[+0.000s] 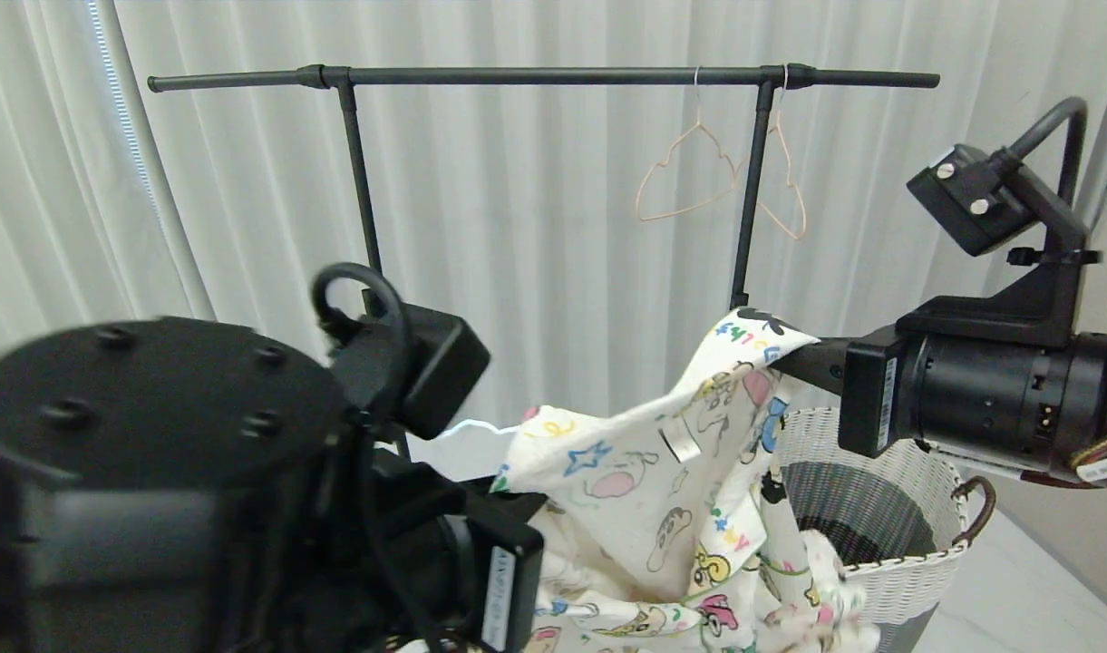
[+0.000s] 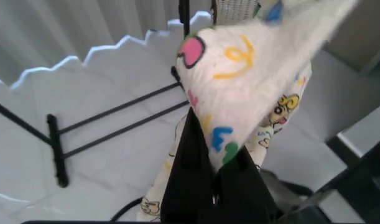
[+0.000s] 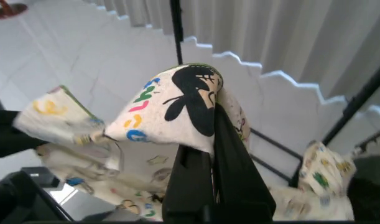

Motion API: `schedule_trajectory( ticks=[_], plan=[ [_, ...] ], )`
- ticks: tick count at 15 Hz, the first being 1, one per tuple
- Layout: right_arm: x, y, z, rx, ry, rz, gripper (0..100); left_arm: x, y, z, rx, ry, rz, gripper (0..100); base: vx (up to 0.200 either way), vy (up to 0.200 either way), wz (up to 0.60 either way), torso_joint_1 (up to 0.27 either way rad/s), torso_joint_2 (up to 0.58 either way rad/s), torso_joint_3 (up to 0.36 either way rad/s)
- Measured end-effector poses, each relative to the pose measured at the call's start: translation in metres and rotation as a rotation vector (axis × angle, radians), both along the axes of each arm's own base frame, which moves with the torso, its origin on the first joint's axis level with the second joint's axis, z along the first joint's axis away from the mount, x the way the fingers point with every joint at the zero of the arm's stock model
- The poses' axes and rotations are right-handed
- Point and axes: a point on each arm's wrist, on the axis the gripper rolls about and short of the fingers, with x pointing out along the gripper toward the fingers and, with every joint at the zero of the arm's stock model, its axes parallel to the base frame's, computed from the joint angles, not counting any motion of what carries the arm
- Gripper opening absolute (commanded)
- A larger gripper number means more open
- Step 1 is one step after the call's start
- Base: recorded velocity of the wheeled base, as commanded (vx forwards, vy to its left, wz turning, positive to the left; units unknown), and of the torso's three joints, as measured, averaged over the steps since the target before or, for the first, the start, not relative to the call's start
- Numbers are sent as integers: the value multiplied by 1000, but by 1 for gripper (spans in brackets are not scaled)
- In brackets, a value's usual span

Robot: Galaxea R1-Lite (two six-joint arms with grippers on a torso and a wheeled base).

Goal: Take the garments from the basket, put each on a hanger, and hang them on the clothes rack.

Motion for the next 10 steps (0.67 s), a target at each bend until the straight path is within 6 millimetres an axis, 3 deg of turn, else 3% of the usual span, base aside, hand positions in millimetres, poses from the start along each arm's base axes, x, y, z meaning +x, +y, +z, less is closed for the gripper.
schedule_trajectory(
  ticks=[2,5,8,10],
  plan=[
    [0,9,2,37,-31,22,0,-14,25,22,55,-52,-32,0,0,0,0,0,0,0],
    [3,19,0,55,-57,26,0,-16,49,50,108,-173,-18,0,0,0,0,0,0,0],
    [8,17,-1,24,-89,-45,0,-3,61,61,230,-294,8,0,0,0,0,0,0,0],
    [16,10,4,5,-157,-84,0,11,58,74,210,-370,56,0,0,0,0,0,0,0]
  ],
)
